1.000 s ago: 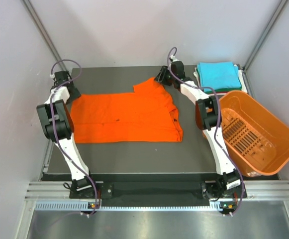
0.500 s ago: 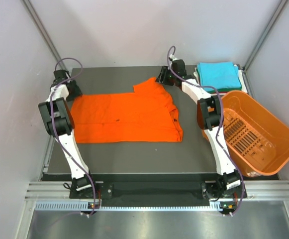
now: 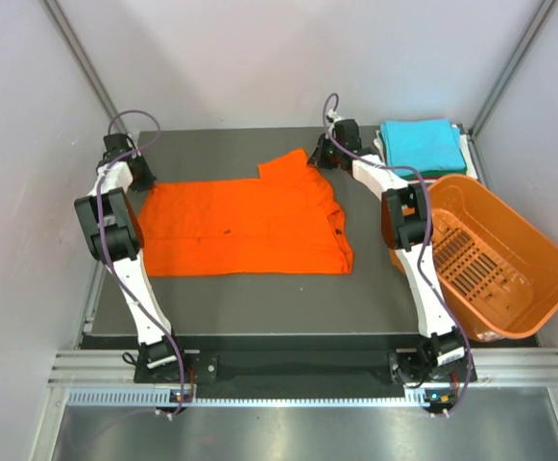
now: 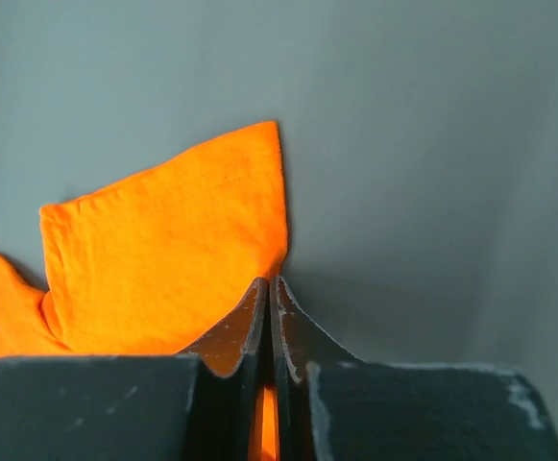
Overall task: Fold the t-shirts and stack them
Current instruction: Fold the tshirt
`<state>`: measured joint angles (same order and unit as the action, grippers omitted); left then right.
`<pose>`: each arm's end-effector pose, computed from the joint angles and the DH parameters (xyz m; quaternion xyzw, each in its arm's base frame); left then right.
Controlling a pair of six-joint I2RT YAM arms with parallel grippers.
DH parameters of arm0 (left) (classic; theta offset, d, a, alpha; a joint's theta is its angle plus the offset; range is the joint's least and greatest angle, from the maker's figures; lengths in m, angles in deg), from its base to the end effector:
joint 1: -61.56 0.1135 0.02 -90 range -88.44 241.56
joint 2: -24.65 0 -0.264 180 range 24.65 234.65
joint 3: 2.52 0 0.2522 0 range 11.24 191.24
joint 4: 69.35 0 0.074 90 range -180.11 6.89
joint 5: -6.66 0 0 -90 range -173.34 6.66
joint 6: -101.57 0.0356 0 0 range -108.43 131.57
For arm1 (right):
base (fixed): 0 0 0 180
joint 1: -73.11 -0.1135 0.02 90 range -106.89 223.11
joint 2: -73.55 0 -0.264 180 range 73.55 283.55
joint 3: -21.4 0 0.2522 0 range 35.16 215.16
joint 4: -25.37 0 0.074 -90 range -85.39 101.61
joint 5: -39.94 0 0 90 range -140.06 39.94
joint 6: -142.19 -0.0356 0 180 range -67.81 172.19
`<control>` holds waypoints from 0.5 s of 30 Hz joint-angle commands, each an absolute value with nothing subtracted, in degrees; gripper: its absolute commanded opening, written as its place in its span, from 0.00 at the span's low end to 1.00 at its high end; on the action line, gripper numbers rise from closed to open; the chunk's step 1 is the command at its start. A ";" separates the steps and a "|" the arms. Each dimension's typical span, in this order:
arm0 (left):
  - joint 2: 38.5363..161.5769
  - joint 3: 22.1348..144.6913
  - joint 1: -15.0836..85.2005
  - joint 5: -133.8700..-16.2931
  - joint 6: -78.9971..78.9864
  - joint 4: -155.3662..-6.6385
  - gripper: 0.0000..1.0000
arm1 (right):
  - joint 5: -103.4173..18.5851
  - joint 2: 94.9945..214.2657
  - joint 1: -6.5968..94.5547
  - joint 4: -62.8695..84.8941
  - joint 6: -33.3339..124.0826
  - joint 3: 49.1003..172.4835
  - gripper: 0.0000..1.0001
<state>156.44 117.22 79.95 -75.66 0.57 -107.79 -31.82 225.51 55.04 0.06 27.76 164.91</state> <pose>0.4874 0.1570 0.1734 -0.2163 0.9141 -0.0412 0.3406 0.5594 0.1943 0.1406 -0.0263 0.8736 0.2990 0.3831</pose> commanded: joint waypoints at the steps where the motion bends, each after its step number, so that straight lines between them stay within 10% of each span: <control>1: 154.11 119.53 80.10 -75.69 0.15 -108.50 0.00 | -32.56 219.19 56.05 2.02 28.63 163.49 0.00; 7: 152.97 117.94 80.10 -76.49 1.99 -108.51 0.35 | -29.51 214.45 56.23 9.13 29.16 156.64 0.00; 15: 151.22 115.75 80.02 -67.62 1.29 -106.05 0.32 | -28.00 212.16 55.79 11.08 28.81 153.99 0.00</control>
<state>156.17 116.74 79.95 -72.58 1.18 -108.06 -29.09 217.66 55.67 6.59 27.79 154.66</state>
